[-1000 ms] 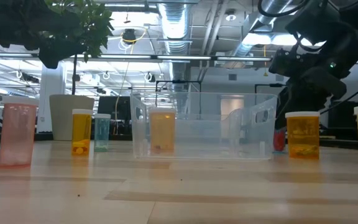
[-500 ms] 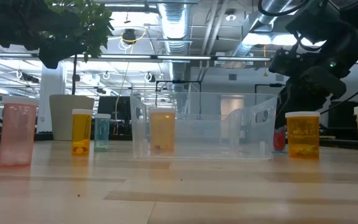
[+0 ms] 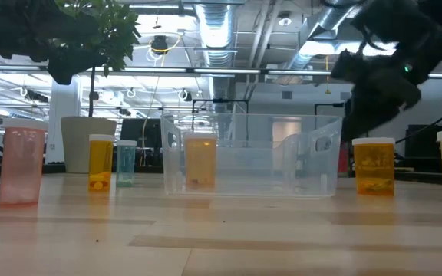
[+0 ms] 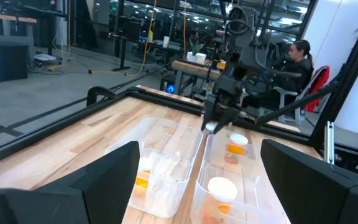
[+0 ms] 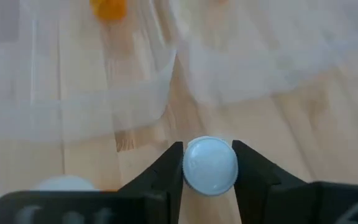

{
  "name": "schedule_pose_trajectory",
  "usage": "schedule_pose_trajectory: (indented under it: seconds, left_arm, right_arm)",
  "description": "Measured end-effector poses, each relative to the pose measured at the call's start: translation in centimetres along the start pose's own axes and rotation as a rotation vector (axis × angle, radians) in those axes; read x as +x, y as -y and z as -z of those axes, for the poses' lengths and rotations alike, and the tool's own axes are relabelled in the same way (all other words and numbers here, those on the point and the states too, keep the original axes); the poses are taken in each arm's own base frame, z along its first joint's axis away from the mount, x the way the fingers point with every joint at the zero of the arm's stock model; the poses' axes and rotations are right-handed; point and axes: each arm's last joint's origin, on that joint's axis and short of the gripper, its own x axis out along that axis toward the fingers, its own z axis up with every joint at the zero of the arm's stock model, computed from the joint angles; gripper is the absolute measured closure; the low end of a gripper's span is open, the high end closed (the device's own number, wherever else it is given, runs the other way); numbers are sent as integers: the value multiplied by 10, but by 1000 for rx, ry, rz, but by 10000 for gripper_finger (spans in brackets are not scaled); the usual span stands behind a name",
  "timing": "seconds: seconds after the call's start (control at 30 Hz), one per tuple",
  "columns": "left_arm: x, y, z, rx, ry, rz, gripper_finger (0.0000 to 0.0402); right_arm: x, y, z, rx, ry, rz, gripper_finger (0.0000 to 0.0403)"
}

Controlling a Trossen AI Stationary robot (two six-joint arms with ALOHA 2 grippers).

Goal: Pick and place medicine bottles into bin by pill shape (circle, oval)
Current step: Put the blue capsule bottle into the bottom transparent bin

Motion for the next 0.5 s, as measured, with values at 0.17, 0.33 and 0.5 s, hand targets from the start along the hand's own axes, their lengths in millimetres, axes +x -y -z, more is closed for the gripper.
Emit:
schedule_pose_trajectory:
  seconds: [0.17, 0.33, 0.5]
  left_arm:
    - [0, 0, 0, 3, -3, 0, 72]
    - [0, 0, 0, 4, -4, -1, 72]
    - [0, 0, 0, 4, -4, -1, 72]
  right_arm:
    - [-24, 0, -30, -20, 15, 23, 288]
    - [-46, -4, -66, -61, 27, 22, 282]
    - [-54, -12, -95, -122, 67, 6, 282]
